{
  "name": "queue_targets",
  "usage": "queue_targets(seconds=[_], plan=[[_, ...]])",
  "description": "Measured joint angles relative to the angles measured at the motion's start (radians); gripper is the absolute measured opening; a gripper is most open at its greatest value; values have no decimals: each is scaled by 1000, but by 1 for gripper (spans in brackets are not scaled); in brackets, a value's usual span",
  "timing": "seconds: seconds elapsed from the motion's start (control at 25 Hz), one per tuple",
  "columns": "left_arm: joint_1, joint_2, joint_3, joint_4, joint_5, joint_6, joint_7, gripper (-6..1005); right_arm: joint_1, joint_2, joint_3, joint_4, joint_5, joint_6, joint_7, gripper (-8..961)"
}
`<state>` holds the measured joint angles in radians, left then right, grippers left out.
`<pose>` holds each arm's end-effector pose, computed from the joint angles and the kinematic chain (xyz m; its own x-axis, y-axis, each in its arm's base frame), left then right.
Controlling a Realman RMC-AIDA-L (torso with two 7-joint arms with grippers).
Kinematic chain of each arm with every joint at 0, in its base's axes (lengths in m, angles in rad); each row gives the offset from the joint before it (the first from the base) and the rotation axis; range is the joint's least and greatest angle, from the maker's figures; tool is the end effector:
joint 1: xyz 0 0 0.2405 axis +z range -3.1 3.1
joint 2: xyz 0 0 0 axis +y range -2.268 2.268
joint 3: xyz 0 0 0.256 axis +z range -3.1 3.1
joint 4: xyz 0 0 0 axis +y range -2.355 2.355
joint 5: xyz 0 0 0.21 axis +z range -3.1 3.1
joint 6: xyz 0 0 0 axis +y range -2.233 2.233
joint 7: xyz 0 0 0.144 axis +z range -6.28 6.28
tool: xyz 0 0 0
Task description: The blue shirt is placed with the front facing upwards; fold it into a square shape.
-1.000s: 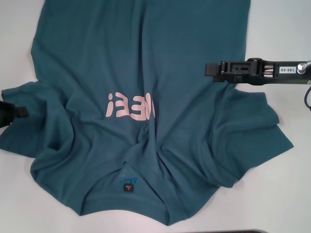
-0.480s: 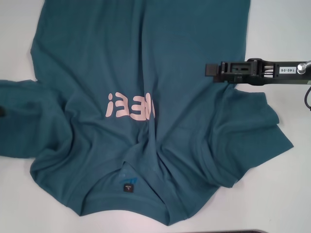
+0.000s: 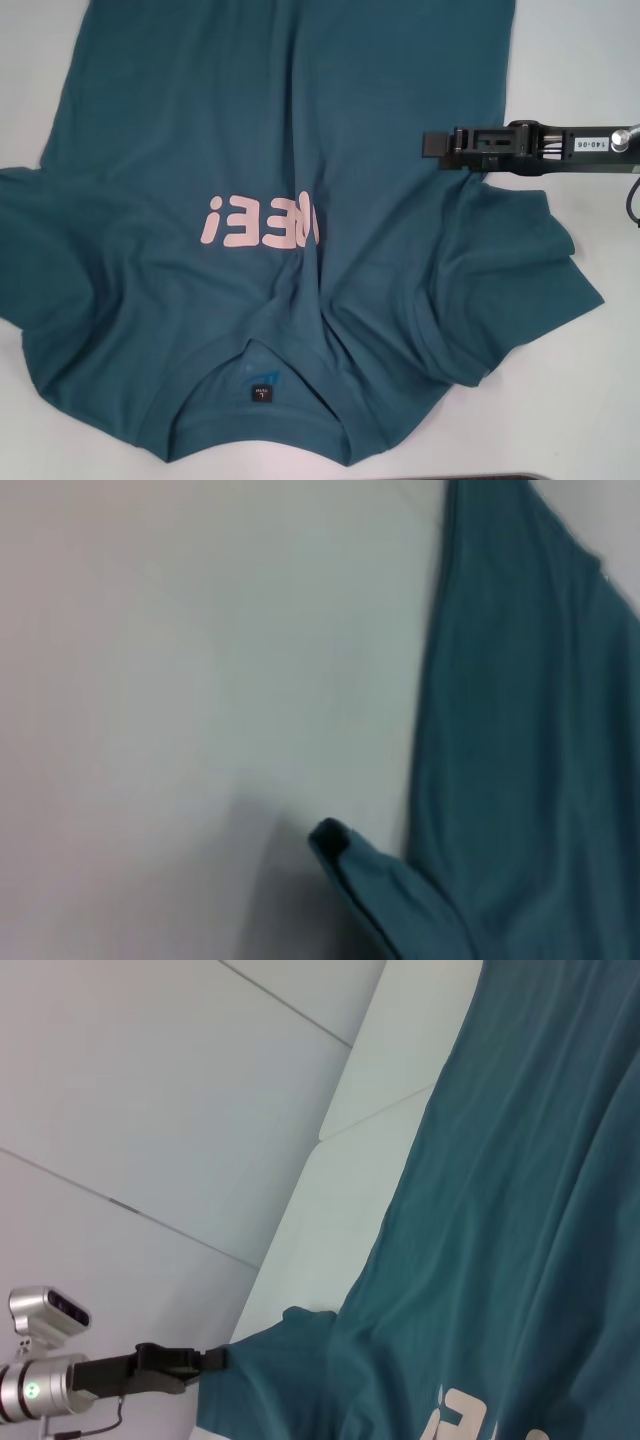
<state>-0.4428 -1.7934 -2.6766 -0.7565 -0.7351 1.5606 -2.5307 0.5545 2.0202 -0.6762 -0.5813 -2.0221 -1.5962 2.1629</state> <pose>-0.3792 0.3088 0.1504 -0.0784 0.8726 0.4820 0.9862 0.1386 -0.0904 0.2688 0.3301 0.0091 0.2331 -0.8804 -0.4129 -0.8888 -0.3652 0.2769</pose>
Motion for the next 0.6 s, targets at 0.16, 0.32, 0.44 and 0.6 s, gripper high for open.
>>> queue_targets(seconds=[0.16,0.32,0.44,0.6], plan=[[-35,4,0,-21,40,22,-5,8,1,0,1,0,0,1,1,730],[-65,11,1,-57,41,53,-5,8,3,0,-1,0,0,2,1,728],[-88,21,-3,-69,42,84,-8,9,3,0,-4,0,0,2,1,727],[-108,21,9,-81,42,120,-23,10,0,1,-5,0,0,3,2,726]])
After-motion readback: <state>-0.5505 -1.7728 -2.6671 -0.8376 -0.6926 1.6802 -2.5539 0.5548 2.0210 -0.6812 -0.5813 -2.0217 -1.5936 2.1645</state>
